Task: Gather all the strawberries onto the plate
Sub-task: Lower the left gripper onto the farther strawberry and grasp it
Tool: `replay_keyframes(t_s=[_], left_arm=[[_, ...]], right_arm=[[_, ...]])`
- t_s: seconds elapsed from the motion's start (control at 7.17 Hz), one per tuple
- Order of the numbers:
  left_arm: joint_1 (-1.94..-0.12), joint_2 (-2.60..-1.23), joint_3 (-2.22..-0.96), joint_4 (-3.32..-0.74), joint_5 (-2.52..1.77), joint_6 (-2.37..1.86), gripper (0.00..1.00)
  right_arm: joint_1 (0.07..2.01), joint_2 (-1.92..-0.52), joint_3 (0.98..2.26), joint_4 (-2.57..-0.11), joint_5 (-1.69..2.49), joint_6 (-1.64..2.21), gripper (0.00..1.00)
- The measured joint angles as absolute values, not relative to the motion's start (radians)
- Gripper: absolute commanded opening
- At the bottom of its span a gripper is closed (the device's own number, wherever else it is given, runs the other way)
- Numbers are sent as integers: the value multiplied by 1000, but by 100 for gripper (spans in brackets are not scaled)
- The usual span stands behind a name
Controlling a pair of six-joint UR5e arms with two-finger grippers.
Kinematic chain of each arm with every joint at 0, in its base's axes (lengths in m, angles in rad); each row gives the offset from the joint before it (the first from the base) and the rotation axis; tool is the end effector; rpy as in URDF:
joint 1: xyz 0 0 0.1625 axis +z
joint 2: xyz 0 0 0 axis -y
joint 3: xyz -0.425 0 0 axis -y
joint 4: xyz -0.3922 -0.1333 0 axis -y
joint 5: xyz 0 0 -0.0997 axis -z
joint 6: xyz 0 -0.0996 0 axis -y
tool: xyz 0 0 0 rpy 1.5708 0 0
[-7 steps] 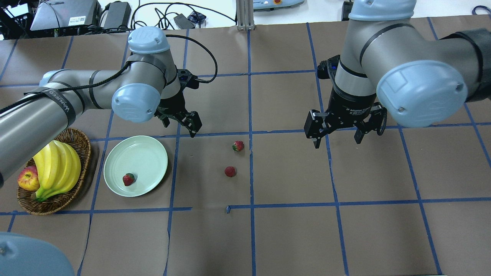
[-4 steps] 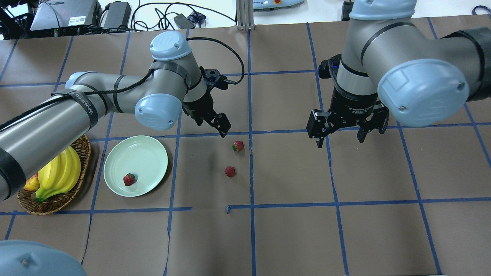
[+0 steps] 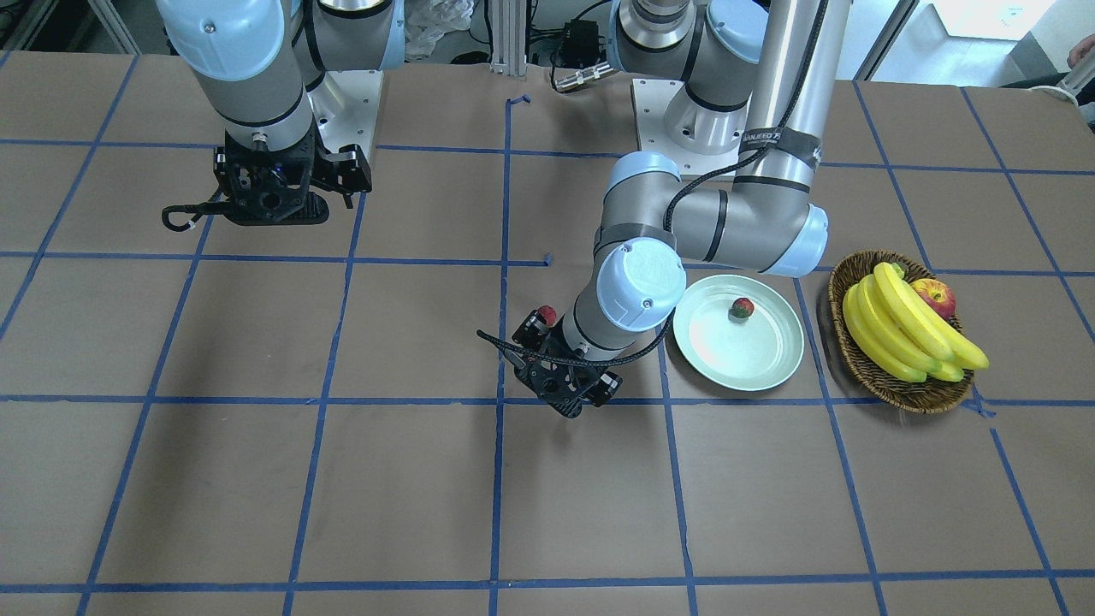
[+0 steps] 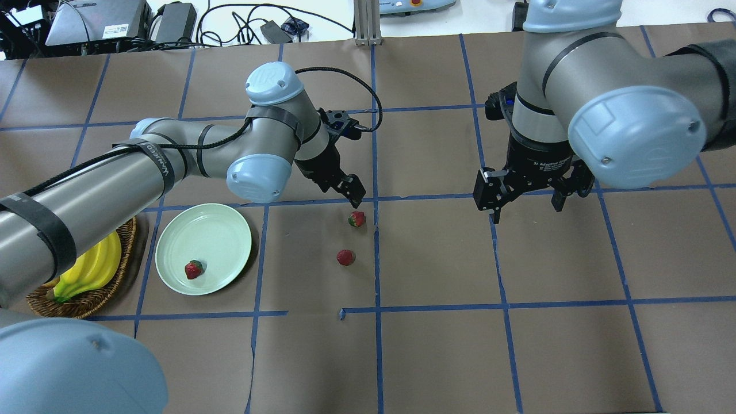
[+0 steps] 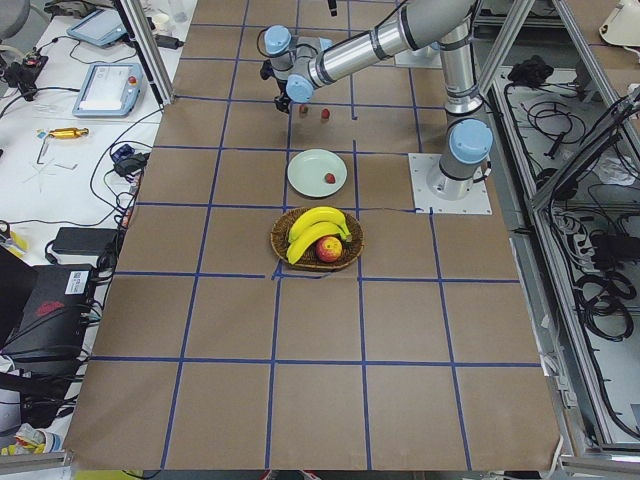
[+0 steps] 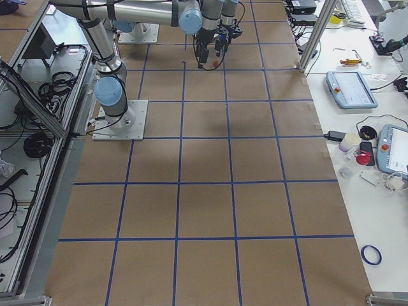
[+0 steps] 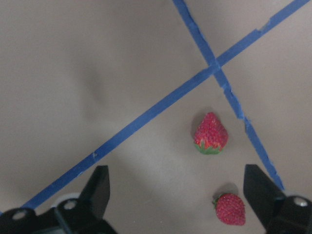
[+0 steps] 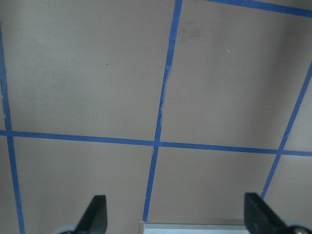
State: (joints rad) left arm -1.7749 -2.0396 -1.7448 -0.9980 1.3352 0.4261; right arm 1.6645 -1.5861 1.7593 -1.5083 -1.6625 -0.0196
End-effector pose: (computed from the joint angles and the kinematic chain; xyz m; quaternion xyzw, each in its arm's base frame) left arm -0.2746 -0.5545 0.2030 -0.3037 -0.9449 -0.0215 0.1206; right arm 0.1661 -0.4400 0.4001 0.0616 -0.9901 -0.1157 0.0498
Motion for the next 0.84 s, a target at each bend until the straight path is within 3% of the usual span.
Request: replay_keyframes(t_s=[0.42, 0.56, 0.7, 0.84], left_arm=[[-1799, -2072, -1745, -983, 1335, 418, 90], [-1808, -2076, -1745, -982, 1335, 414, 68], [-1816, -2080, -1746, -982, 1337, 407, 65], [-1823, -2084, -1747, -983, 1338, 400, 49]], right_arm=[[1664, -1585, 1766, -1513, -1661, -20, 100], [1664, -1585, 1767, -1517, -1659, -20, 100], [1663, -1584, 1767, -1520, -1657, -20, 100], [1663, -1583, 1768, -1523, -1655, -20, 100]])
